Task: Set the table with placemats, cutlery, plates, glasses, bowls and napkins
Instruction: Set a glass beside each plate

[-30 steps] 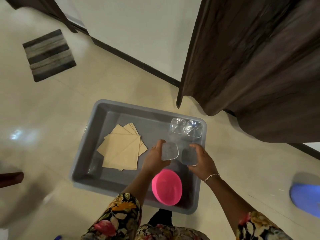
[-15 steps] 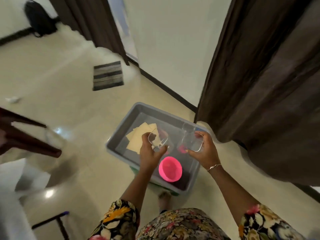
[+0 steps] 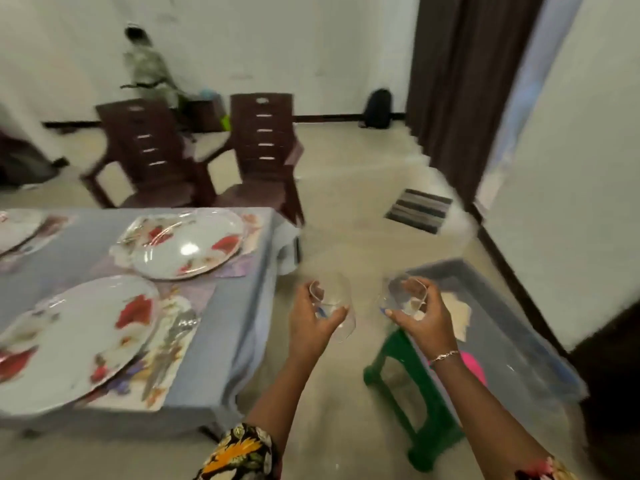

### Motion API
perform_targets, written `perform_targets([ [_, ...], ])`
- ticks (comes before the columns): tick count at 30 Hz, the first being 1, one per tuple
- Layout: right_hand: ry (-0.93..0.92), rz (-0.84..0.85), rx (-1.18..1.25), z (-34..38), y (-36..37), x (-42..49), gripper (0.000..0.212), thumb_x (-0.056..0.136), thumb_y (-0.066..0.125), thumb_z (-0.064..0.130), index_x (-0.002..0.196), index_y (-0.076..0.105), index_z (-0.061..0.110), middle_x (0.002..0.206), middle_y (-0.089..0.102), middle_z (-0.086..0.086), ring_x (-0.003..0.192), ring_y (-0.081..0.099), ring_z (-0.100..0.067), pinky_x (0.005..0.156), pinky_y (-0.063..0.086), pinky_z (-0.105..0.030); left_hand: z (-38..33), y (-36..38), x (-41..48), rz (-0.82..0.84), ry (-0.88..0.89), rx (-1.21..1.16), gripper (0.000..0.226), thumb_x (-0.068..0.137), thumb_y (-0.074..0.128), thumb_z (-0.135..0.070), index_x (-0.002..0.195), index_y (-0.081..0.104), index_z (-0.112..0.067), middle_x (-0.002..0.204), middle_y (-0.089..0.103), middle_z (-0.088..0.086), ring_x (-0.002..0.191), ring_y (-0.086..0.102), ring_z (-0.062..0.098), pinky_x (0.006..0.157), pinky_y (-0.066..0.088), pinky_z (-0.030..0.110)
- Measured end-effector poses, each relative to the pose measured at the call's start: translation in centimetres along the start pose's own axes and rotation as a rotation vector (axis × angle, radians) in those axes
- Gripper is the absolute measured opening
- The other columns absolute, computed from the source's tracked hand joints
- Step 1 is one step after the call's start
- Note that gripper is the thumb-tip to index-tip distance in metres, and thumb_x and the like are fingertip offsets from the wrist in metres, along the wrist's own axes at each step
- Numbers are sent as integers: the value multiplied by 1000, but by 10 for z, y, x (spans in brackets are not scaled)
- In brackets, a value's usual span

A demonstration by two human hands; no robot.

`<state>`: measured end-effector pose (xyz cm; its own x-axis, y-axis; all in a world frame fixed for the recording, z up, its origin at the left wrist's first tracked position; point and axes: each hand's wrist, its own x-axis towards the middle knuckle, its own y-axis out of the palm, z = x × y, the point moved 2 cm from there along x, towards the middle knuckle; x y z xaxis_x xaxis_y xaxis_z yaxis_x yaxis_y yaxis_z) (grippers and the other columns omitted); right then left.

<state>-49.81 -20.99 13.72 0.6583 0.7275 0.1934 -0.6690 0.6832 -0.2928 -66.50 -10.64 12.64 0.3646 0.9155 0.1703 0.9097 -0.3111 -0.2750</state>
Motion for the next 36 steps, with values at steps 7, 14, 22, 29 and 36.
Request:
perform_targets([
  [7, -89, 257, 100, 71, 141, -29, 61, 61, 83, 4, 109, 47, 17, 100, 59, 4, 99, 56, -16, 89, 43, -30, 11, -173, -32, -329, 21, 107, 51, 60, 67, -52, 102, 42, -35, 97, 53, -3, 89, 53, 11, 76, 43, 16],
  [14, -82, 332, 130, 123, 285, -69, 57, 63, 83, 6, 106, 48, 18, 100, 58, -2, 95, 55, -20, 87, 45, -38, 41, -336, -46, -436, -67, 173, 60, 69, 77, -36, 114, 39, -28, 105, 50, -14, 98, 52, 6, 83, 43, 13],
  [22, -57, 288, 78, 156, 385, -94, 57, 66, 82, 11, 111, 48, 14, 105, 55, -2, 98, 53, -20, 88, 44, -36, 77, -440, -30, -350, -72, 168, 67, 68, 71, -43, 122, 40, -20, 117, 50, -4, 110, 51, 13, 88, 42, 17],
  [29, -33, 186, 23, 157, 406, -63, 63, 66, 82, 13, 119, 48, 9, 112, 58, -5, 102, 55, -21, 85, 43, -30, 94, -453, 13, -235, -38, 141, 54, 77, 75, -26, 117, 38, -25, 115, 50, -8, 106, 50, 10, 88, 40, 19],
  [36, 27, 126, -38, 139, 434, -16, 65, 66, 81, 10, 121, 46, 6, 112, 56, -6, 103, 53, -22, 84, 40, -28, 118, -453, 64, -127, -51, 137, 60, 76, 76, -23, 124, 42, -17, 118, 53, -6, 108, 52, 12, 89, 40, 20],
])
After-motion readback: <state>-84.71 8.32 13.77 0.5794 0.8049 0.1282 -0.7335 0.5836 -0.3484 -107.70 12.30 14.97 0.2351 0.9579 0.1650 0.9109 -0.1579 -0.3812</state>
